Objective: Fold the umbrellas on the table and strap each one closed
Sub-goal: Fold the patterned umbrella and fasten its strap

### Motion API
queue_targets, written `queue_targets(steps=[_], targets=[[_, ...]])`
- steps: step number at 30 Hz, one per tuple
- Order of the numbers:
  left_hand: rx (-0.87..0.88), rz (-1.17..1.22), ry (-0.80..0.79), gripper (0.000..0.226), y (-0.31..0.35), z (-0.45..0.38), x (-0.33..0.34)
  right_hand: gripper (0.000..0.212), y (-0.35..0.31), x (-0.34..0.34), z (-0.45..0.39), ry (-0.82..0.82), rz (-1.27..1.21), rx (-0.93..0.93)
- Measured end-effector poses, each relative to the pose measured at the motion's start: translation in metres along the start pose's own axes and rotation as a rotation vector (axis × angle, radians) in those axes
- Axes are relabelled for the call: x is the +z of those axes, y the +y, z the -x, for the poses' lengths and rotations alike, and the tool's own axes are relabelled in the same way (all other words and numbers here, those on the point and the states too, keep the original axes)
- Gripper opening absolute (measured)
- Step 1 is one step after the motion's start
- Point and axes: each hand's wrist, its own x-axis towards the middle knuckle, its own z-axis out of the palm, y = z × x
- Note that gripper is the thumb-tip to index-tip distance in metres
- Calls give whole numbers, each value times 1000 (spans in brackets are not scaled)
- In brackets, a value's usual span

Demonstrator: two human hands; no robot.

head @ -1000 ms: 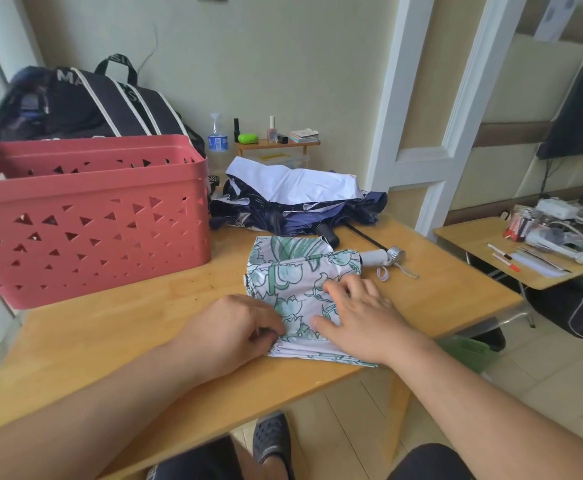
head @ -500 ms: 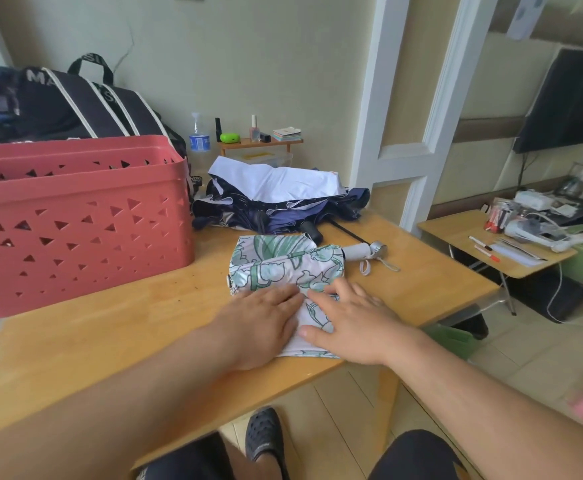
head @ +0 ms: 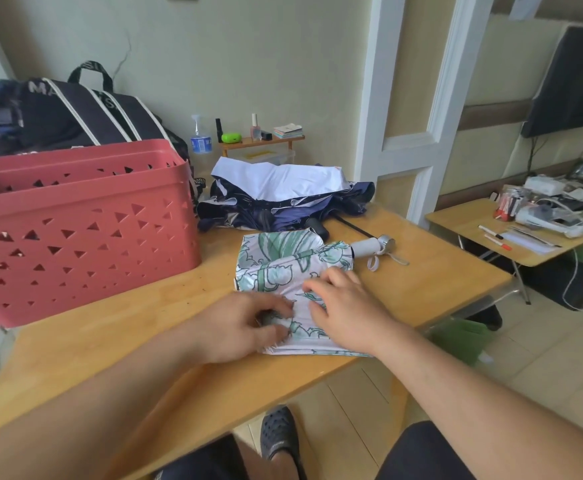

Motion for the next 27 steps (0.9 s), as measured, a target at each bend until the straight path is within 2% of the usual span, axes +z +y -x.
queue_targets(steps=[1, 2, 3, 5, 6, 7, 9, 12, 16, 19, 21, 24, 25, 27], targets=[[-40, 141, 20, 18, 0, 0, -11, 38, 0, 1, 0, 6, 17, -5], [-74, 277, 105, 22, -1, -3, -21, 38, -3, 1, 0, 13, 30, -10], [-131, 362, 255, 33, -6, -11, -31, 37, -4, 2, 0, 17, 36, -13], [-307, 395, 550, 39, -20, -34, -51, 35, -5, 3, 0, 29, 26, -34], [-403, 396, 592, 36, -27, -48, -58, 35, -4, 4, 1, 34, 20, -38], [-490, 435, 549, 38, -34, -61, -62, 35, -3, 5, 2, 38, 11, -36], [-572, 551, 365, 59, -41, -85, -63, 34, -1, 7, 1, 60, 4, -38], [-507, 520, 322, 77, -37, -109, -65, 34, 0, 9, 1, 90, -2, -50], [-531, 503, 485, 63, -21, -125, -74, 33, 0, 10, 1, 106, 2, -45], [-547, 849, 543, 55, -18, -125, -81, 33, -1, 8, 2, 99, -3, -43], [-558, 1071, 663, 45, -19, -121, -93, 33, -2, 7, 3, 99, 0, -49], [-556, 1183, 923, 32, -25, -116, -107, 35, -2, 5, 4, 86, 5, -44], [-543, 1197, 954, 29, -25, -115, -107, 36, -2, 4, 4, 80, 13, -41], [-512, 1230, 907, 24, -26, -113, -98, 35, -3, 4, 4, 74, 23, -36]])
